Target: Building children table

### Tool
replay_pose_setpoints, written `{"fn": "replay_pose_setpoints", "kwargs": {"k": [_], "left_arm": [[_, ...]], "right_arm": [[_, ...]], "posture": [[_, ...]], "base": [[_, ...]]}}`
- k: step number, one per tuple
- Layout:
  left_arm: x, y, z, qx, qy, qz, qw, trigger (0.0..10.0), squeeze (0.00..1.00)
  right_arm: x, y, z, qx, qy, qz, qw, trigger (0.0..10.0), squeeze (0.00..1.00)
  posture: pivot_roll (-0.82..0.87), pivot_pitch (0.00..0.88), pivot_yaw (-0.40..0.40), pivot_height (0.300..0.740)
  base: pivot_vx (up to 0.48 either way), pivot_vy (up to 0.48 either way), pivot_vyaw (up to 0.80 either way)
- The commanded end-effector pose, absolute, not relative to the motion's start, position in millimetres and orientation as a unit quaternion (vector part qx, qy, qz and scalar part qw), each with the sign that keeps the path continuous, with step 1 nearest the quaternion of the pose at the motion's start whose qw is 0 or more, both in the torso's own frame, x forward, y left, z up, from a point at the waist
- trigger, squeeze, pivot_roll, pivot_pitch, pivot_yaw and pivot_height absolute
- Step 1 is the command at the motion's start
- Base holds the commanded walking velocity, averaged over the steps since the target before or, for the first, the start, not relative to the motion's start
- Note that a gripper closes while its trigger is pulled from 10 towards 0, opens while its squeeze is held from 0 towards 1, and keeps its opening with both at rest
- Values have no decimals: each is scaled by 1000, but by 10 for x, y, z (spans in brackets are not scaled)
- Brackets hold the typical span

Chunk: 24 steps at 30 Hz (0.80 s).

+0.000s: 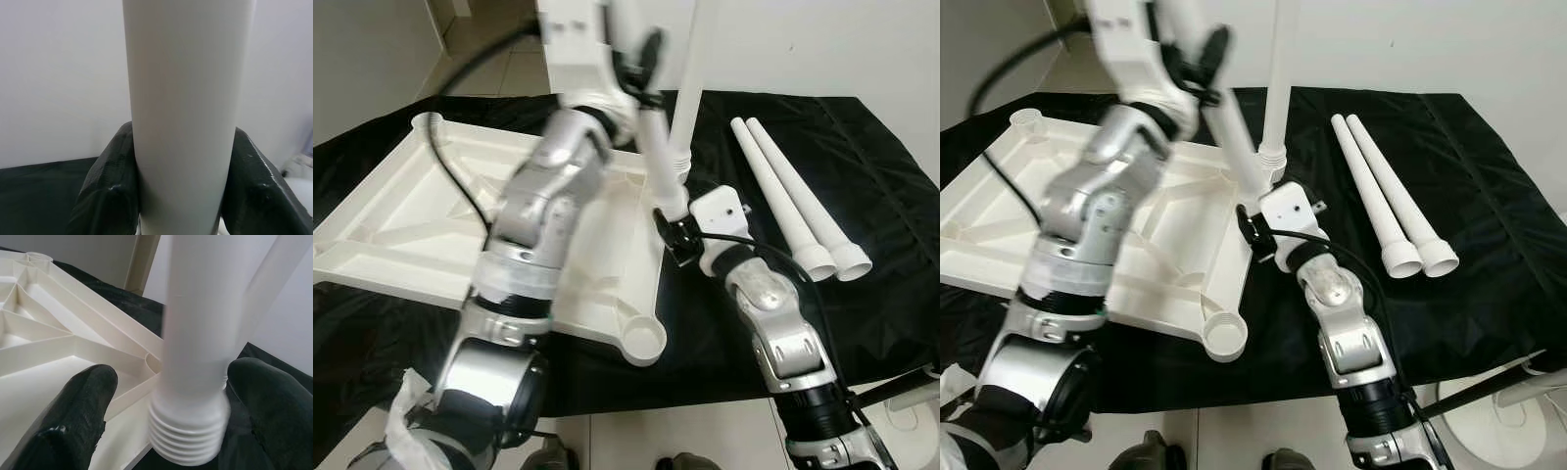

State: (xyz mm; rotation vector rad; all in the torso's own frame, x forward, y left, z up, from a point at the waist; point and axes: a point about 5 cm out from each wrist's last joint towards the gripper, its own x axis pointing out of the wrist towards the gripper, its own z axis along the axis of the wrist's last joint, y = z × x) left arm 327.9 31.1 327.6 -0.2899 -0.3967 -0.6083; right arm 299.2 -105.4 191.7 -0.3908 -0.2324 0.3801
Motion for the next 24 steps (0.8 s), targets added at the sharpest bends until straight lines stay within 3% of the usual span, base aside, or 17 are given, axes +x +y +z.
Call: {"fn": "replay_pose_setpoints", "kwargs": {"k": [1,24], "left_arm": [[3194,264,3408,-140,-228,-301,915,10000,0],[3075,67,3420,-146,-233,-327,904,10000,0]], "right_arm": [[3035,-1039,1890,-199,-105,184,957,10000,0],[3279,-1118,1994,-206,-120,112,965,10000,0]], "posture": [[-83,0,11,740],[-71,0,14,740]], "base": [[0,0,0],[0,0,0]]}}
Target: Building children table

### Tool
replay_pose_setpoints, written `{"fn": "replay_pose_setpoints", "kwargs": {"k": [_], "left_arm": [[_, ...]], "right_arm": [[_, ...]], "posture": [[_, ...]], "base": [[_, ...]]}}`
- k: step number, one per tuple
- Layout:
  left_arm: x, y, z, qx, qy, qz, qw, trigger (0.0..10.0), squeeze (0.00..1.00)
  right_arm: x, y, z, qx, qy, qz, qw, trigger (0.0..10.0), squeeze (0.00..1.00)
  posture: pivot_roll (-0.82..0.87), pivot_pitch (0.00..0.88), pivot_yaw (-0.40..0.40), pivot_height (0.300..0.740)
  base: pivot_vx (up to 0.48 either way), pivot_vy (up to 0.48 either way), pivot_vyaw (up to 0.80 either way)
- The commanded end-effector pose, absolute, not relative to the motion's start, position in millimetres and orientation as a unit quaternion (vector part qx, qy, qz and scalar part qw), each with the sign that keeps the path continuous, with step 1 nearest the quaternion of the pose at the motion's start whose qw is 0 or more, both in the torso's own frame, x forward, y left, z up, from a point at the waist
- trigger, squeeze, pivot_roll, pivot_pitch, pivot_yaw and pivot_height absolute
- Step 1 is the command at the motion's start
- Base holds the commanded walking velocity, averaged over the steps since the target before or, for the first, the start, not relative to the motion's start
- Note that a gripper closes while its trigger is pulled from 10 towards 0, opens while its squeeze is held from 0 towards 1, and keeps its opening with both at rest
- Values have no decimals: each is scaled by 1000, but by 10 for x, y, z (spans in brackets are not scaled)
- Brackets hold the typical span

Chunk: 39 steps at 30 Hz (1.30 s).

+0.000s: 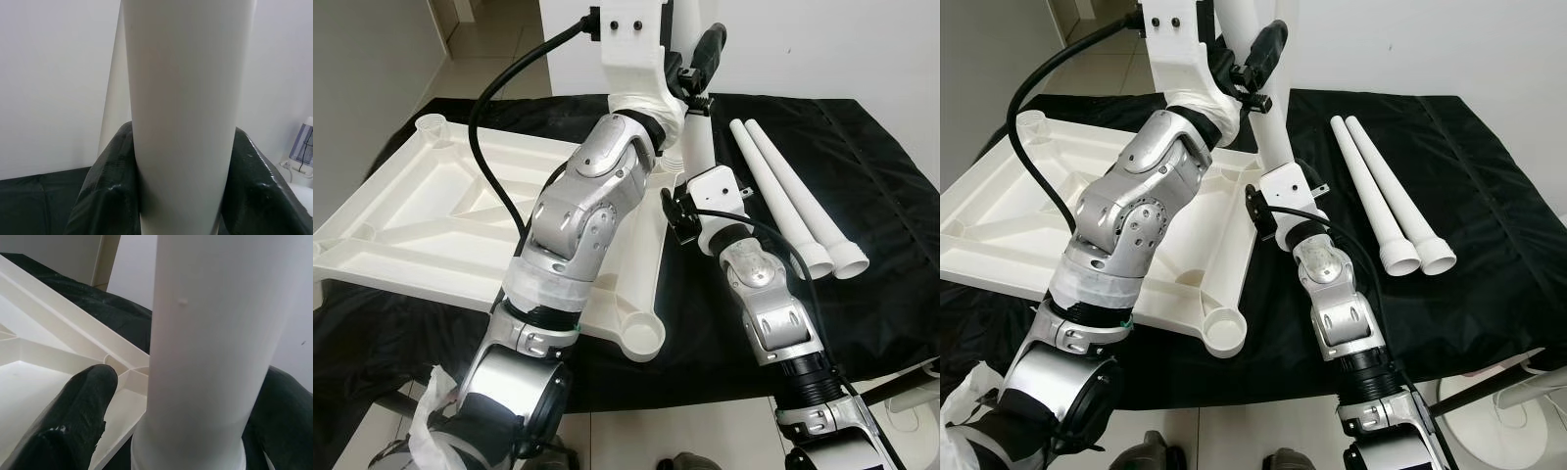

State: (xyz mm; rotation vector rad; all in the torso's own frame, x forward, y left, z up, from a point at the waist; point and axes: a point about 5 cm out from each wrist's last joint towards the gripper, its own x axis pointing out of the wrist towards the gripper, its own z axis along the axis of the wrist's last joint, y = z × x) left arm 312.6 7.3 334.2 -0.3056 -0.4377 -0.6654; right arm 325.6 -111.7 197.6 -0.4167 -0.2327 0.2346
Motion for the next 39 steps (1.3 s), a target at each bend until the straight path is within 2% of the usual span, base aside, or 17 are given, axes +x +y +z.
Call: {"fn": "replay_pose_setpoints", "kwargs": {"k": [1,26,27,29,30,31,32,33,34,35,36,39], "left_arm": [[3069,63,3423,-147,-234,-327,904,10000,0],[3033,27,3439,-149,-237,-329,902,10000,0],[3030,23,3445,-149,-238,-329,902,10000,0],[3028,19,3448,-150,-238,-330,901,10000,0],[3021,11,3452,-150,-239,-331,900,10000,0],[3021,11,3452,-150,-239,-331,900,10000,0],[3013,0,3455,-150,-239,-334,900,10000,0],[3009,-7,3457,-150,-239,-335,899,10000,0],[3001,-17,3457,-150,-239,-337,898,10000,0],[3001,-17,3457,-150,-239,-337,898,10000,0],[2993,-27,3456,-149,-239,-339,898,10000,0],[2982,-40,3454,-148,-239,-341,897,10000,0]], "right_arm": [[3286,-1121,1998,-207,-121,111,965,10000,0],[3363,-1125,2107,-225,-149,96,958,10000,0],[3366,-1124,2107,-224,-149,97,958,7765,0],[3368,-1124,2107,-224,-149,98,958,7765,0],[3372,-1123,2115,-223,-151,97,958,4941,0],[3372,-1123,2115,-223,-151,97,958,4941,0],[3379,-1122,2129,-222,-155,96,958,3098,0],[3384,-1121,2139,-222,-157,95,958,3098,0],[3389,-1121,2151,-222,-159,93,958,1647,0],[3389,-1121,2151,-222,-159,93,958,1647,0],[3395,-1119,2166,-219,-162,92,958,314,0],[3406,-1125,2185,-218,-164,85,958,0,0]], "posture": [[-70,0,14,740],[-64,8,7,740],[-61,12,6,740],[-61,12,6,740],[-61,12,6,740],[-61,12,6,740],[-62,14,7,740],[-62,14,7,740],[-62,14,7,740],[-62,14,7,740],[-60,18,10,740],[-60,18,10,740]], "base": [[0,0,0],[0,0,0],[0,0,0],[0,0,0],[0,0,0],[0,0,0],[0,0,0],[0,0,0],[0,0,0],[0,0,0],[0,0,0],[0,0,0]]}}
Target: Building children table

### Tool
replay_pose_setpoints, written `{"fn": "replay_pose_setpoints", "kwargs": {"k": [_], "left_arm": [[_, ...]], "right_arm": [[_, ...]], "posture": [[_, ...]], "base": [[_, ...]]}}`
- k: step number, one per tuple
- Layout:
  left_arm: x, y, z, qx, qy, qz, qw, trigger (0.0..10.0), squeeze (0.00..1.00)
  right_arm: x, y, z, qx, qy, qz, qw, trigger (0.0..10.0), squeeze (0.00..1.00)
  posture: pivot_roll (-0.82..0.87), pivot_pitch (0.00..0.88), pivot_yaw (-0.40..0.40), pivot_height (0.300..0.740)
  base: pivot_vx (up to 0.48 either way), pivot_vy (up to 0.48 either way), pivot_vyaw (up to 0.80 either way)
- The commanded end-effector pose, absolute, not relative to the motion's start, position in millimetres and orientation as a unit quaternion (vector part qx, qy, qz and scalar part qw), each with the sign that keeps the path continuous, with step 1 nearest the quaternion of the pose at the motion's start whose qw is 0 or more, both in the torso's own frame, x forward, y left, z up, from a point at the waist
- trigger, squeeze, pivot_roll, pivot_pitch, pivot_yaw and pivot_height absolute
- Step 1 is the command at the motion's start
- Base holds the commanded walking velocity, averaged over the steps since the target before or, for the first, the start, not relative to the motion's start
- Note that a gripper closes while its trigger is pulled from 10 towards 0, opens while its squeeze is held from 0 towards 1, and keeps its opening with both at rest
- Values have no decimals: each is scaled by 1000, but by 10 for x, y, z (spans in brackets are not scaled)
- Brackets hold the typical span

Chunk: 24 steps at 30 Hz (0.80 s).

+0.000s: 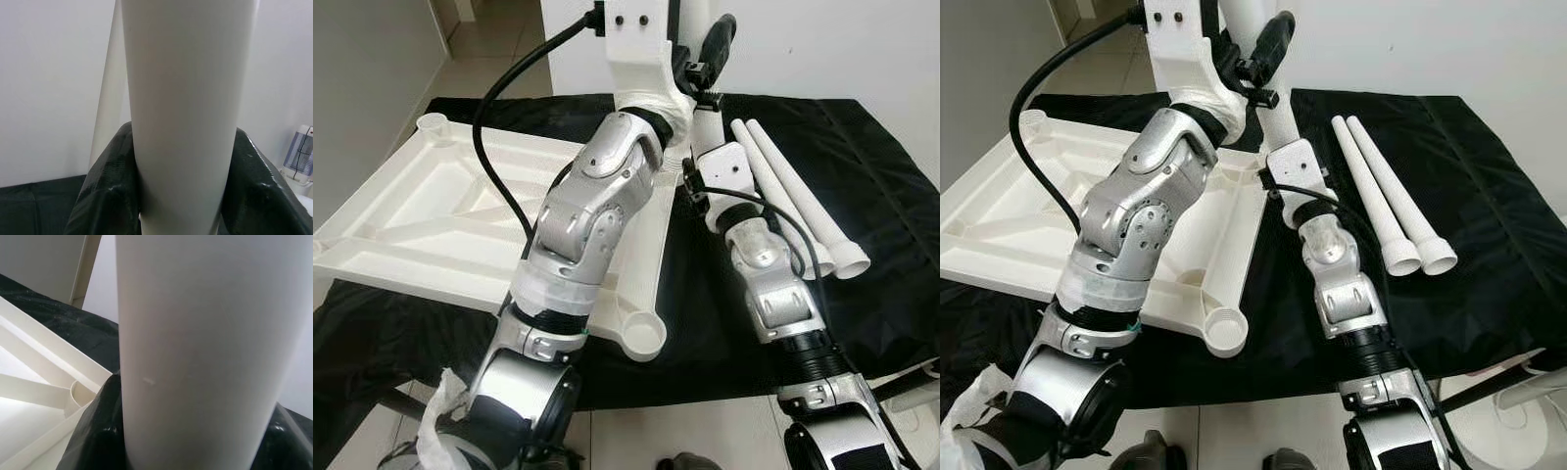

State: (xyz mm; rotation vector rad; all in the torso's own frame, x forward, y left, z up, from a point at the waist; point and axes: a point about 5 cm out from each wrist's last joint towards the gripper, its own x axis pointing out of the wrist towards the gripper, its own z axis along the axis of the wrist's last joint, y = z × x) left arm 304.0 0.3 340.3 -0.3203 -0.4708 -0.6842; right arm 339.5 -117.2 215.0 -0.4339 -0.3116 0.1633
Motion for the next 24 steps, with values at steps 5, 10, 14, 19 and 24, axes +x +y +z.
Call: {"fn": "replay_pose_setpoints", "kwargs": {"k": [5,10,14,19,24], "left_arm": [[2979,-44,3459,-146,-240,-341,897,10000,0],[2975,-45,3463,-152,-240,-341,896,10000,0],[2961,-32,3481,-163,-254,-344,889,10000,1000],[2944,-28,3477,-173,-251,-356,883,10000,1000],[2913,-19,3476,-176,-252,-366,878,10000,1000]], "right_arm": [[3423,-1142,2198,-204,-164,74,962,0,0],[3435,-1168,2201,-196,-161,61,965,1294,0],[3449,-1200,2193,-175,-153,49,971,10000,0],[3457,-1201,2158,-108,-133,38,984,10000,0],[3457,-1209,2149,-57,-123,26,990,10000,0]], "posture": [[-59,20,10,740],[-58,19,9,740],[-57,21,8,740],[-56,21,8,740],[-56,24,9,740]], "base": [[0,0,0],[0,0,0],[0,0,0],[0,0,0],[0,0,0]]}}
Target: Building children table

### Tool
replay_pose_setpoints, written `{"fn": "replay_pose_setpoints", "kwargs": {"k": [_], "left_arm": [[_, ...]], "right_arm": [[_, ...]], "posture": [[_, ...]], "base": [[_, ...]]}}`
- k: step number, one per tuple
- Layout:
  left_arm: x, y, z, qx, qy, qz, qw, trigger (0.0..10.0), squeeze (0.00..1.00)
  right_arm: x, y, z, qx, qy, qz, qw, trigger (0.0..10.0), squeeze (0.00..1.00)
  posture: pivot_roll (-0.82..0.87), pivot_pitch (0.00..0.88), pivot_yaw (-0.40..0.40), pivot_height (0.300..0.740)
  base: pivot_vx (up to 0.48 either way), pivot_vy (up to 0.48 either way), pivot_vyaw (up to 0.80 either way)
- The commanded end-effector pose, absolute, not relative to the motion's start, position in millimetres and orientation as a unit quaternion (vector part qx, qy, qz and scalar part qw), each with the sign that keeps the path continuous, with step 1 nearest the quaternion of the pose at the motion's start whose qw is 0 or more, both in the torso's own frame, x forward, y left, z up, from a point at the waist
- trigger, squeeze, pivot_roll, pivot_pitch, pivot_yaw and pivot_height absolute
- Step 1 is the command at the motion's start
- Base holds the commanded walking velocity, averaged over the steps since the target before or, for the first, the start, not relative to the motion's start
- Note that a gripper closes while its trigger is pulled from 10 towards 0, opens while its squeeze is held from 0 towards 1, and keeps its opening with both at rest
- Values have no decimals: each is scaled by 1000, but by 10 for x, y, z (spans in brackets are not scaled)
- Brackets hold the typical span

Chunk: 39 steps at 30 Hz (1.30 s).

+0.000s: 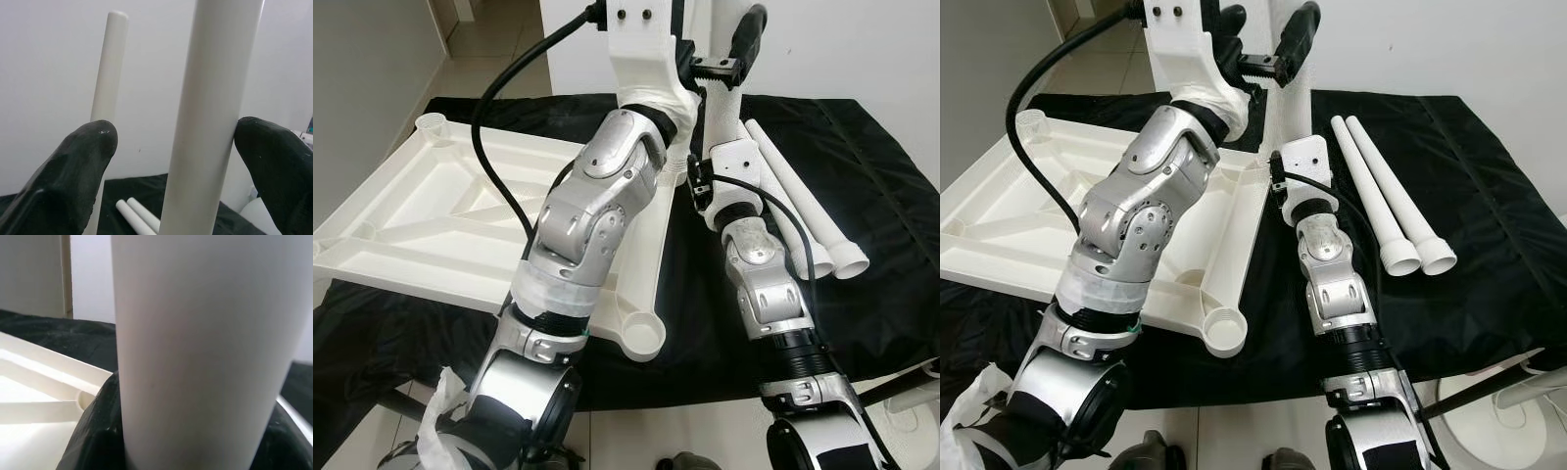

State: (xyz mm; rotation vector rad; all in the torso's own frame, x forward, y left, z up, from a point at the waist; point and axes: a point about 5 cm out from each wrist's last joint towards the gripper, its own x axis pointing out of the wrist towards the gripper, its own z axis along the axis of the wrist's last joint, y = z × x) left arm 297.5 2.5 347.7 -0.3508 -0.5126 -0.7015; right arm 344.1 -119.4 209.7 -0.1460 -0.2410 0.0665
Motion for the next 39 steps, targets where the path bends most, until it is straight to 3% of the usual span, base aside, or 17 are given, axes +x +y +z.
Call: {"fn": "replay_pose_setpoints", "kwargs": {"k": [1,2,3,4,11,20,30,34,39], "left_arm": [[2900,-14,3466,-177,-250,-371,877,10000,996],[2889,-10,3459,-178,-249,-375,875,10000,451],[2889,-10,3459,-178,-249,-375,875,10000,451],[2881,-3,3452,-182,-247,-378,873,10000,0],[2818,70,3347,-203,-233,-396,865,10000,0],[2795,250,2737,-112,-166,-397,896,10000,0],[2760,356,2537,-83,-135,-408,899,10000,0],[2594,493,2310,-31,-122,-462,878,10000,0],[2570,535,2252,-28,-117,-471,874,10000,0]], "right_arm": [[3455,-1219,2144,-47,-121,22,991,10000,0],[3452,-1228,2139,-38,-119,19,992,10000,0],[3452,-1228,2139,-38,-119,19,992,10000,0],[3451,-1239,2132,-31,-116,16,993,10000,0],[3447,-1341,2061,1,-100,-9,995,10000,0],[3380,-1489,1961,1,-89,-22,996,10000,0],[3361,-1571,1934,-6,-85,-32,996,10000,0],[3332,-1671,1904,-17,-80,-40,996,10000,0],[3327,-1687,1899,-19,-79,-42,996,10000,0]], "posture": [[-56,24,9,740],[-57,26,9,740],[-57,26,9,740],[-57,26,9,740],[-55,31,6,740],[-55,24,5,740],[-56,22,5,740],[-54,18,-2,740],[-57,16,-1,740]], "base": [[0,0,0],[0,0,0],[0,0,0],[0,0,0],[0,0,0],[0,0,0],[0,0,0],[0,0,0],[0,0,0]]}}
